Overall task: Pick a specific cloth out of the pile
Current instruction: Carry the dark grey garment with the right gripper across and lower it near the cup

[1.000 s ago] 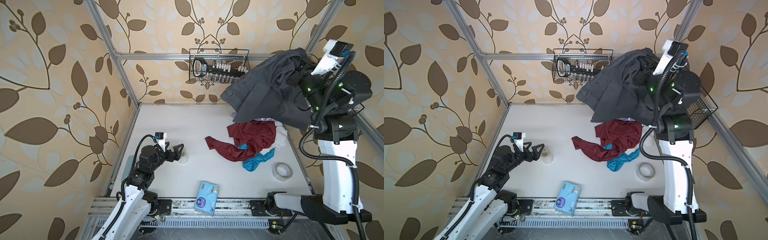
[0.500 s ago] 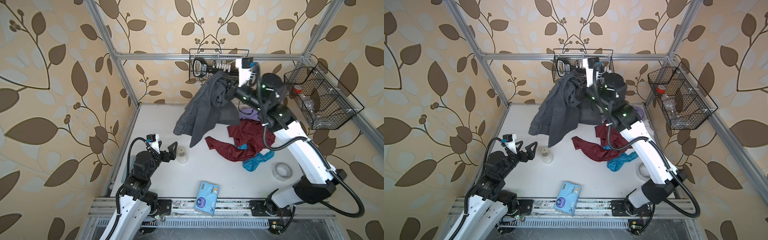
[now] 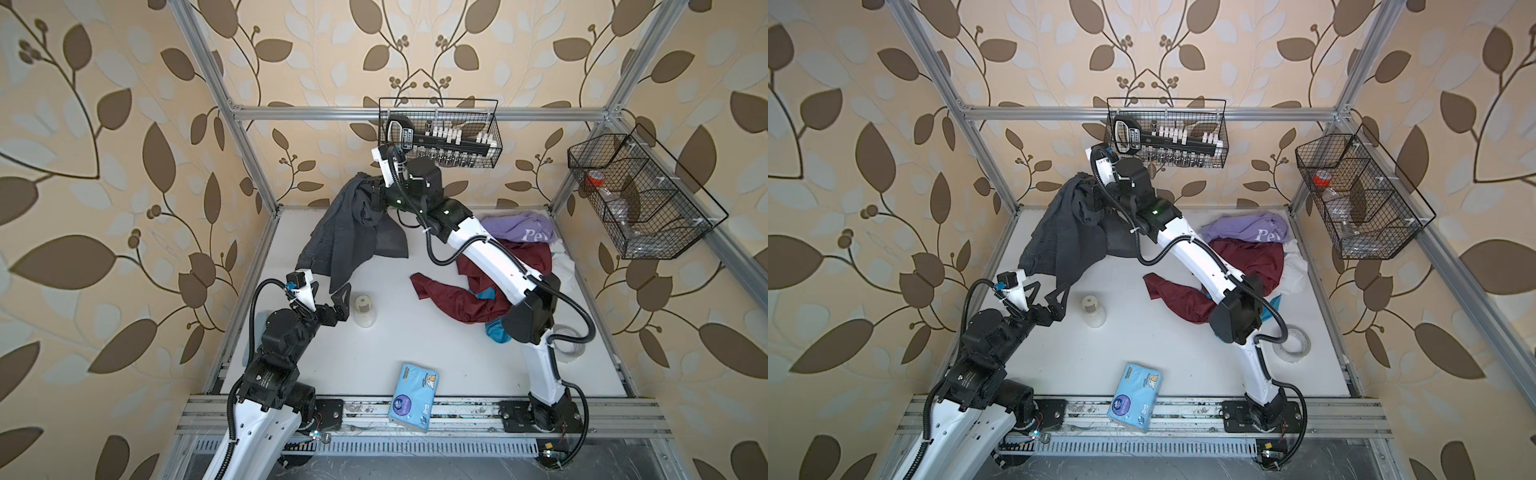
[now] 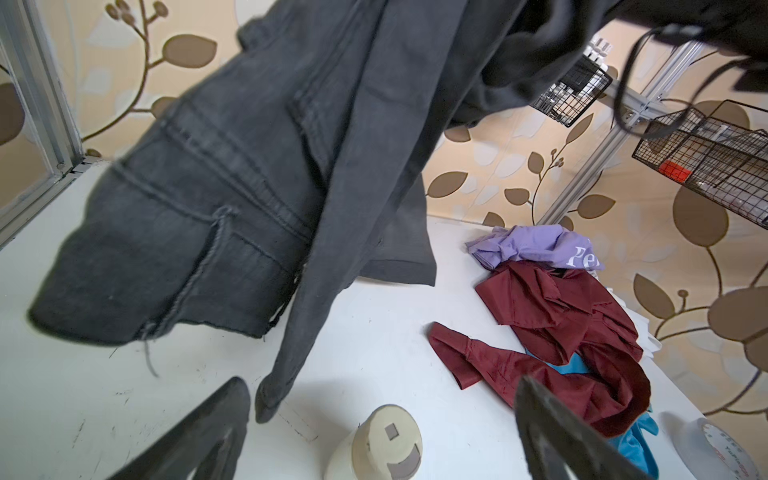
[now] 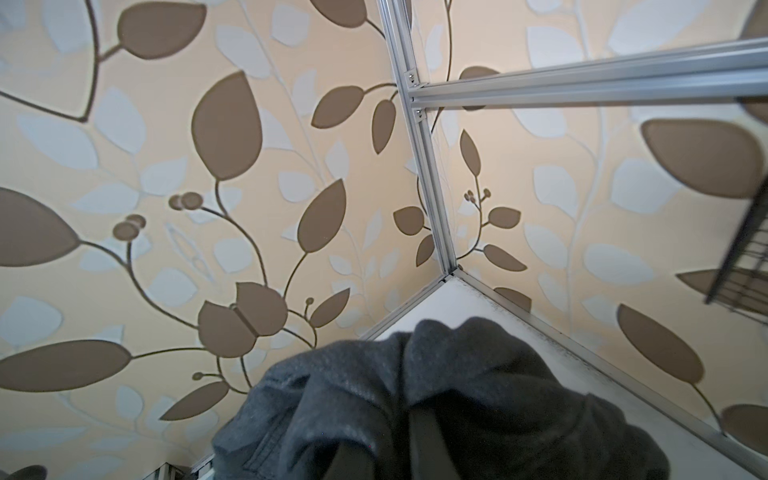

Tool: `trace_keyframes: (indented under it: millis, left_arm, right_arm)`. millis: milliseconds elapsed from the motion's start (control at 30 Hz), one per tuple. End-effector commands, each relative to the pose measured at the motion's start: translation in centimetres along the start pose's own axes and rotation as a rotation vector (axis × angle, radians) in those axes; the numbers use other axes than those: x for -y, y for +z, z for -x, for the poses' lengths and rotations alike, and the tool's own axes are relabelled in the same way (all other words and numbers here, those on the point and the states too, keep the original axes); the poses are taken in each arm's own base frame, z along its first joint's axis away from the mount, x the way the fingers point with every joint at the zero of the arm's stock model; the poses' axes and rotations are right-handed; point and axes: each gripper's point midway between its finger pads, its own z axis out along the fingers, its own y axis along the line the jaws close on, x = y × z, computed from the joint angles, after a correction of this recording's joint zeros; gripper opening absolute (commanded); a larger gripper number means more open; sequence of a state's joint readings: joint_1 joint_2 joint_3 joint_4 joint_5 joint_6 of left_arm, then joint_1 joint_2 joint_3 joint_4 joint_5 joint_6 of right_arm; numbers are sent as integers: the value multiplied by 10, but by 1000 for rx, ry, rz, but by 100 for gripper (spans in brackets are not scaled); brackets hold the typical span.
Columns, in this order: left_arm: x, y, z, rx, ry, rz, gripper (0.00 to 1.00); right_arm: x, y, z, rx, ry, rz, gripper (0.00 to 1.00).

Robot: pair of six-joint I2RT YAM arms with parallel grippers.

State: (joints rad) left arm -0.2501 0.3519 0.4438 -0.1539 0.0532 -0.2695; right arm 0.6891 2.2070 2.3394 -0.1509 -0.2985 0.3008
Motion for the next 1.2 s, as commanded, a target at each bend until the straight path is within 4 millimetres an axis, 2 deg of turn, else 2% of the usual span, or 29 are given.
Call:
trace_keyframes:
  millis: [0,100,233,267,400,533,567,600,633,700,767,800,900,933,967,1167]
  left_arm:
    - [1,-3,10,46,-3,4,99]
    - [0,-3,10,50,-4,6,99]
    - [1,-4,11,56,-3,5,99]
    - [0,-4,11,57,-2,6,99]
    - [0,-4,11,59,-1,8,99]
    - [0,-4,10,56,-2,8,99]
    - [0,-4,10,55,-3,8,99]
    - [0,-4,10,55,-3,6,99]
    - [0,-4,10,55,-3,6,99]
    - [0,-4,9,53,-3,6,99]
    - [0,-4,9,53,-5,6,99]
    - [0,-4,10,54,-5,5,99]
    - [0,-4,9,53,-5,8,99]
    - [0,-4,9,53,-4,9,99]
    - [0,-4,10,55,-5,10,99]
    - [0,-5,9,54,-4,6,99]
  right_arm:
    - [-22,18,7,96,28,186,0]
    - [-12,49,-49,23,95,261,0]
    - [5,75,-117,-84,207,295,0]
    - [-4,81,-137,-120,232,316,0]
    - [7,90,-192,-223,287,303,0]
    - [19,94,-233,-298,315,275,0]
    - [21,95,-241,-313,321,273,2]
    - [23,96,-250,-327,328,272,16]
    - [25,96,-254,-335,332,272,22]
    - [26,96,-262,-349,340,273,30]
    - [24,96,-261,-349,339,280,55]
    - [22,95,-256,-342,333,288,66]
    - [15,91,-235,-306,310,308,85]
    - [13,89,-228,-292,303,311,96]
    - [10,87,-219,-277,294,320,99]
    - [-14,72,-161,-190,256,390,100]
